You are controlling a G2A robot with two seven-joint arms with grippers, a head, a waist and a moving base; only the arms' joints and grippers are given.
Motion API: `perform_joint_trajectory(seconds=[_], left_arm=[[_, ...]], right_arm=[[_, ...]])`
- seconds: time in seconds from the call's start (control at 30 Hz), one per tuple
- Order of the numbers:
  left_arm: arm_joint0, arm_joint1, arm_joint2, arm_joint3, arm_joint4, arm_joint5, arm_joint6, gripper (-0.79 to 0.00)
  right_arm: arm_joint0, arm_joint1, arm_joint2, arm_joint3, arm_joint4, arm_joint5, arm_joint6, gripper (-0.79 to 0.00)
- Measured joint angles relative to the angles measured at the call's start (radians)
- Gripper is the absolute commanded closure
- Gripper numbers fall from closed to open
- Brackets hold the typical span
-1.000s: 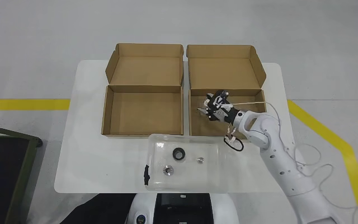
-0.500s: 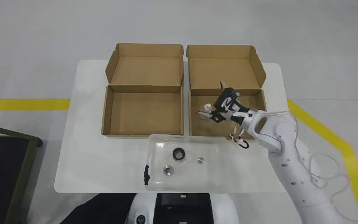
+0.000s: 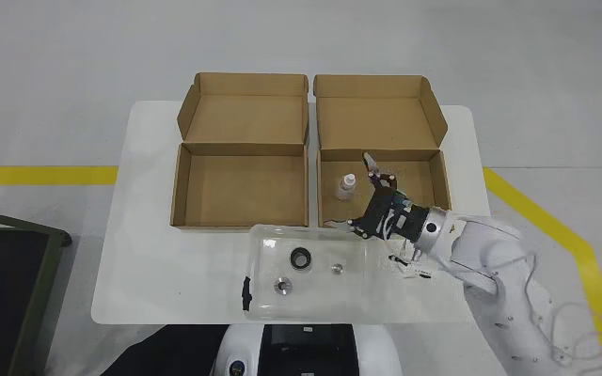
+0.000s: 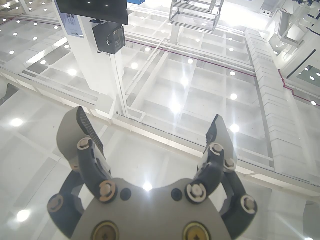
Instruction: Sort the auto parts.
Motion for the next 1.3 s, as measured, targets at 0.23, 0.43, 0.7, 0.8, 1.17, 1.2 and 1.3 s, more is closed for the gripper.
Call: perform_joint_trajectory(seconds=[0.23, 0.43, 0.7, 0.8, 1.17, 1.2, 1.3], left_arm=[[0.000, 0.000, 0.000, 0.000, 0.000, 0.000, 0.000, -0.785], [0.000, 0.000, 0.000, 0.000, 0.000, 0.000, 0.000, -0.785], [0.000, 0.000, 0.000, 0.000, 0.000, 0.000, 0.000, -0.785], [0.000, 0.000, 0.000, 0.000, 0.000, 0.000, 0.000, -0.785], [0.000, 0.000, 0.000, 0.000, 0.000, 0.000, 0.000, -0.785], [0.000, 0.000, 0.000, 0.000, 0.000, 0.000, 0.000, -0.785], [0.000, 0.000, 0.000, 0.000, 0.000, 0.000, 0.000, -0.785]], right_arm=[[-0.087, 0.008, -0.053, -0.058, -0.059, -0.072, 0.010, -0.785], [-0.136, 0.014, -0.083, -0.056, -0.109, -0.091, 0.012, -0.785], [-0.188, 0.027, -0.087, -0.048, -0.194, -0.114, 0.028, -0.785], [-0.199, 0.031, -0.084, -0.043, -0.219, -0.130, 0.042, -0.785], [-0.205, 0.042, -0.110, -0.001, -0.255, -0.177, 0.092, -0.785], [-0.199, 0.041, -0.116, 0.007, -0.257, -0.177, 0.097, -0.785], [-0.186, 0.042, -0.131, 0.026, -0.268, -0.177, 0.118, -0.785]])
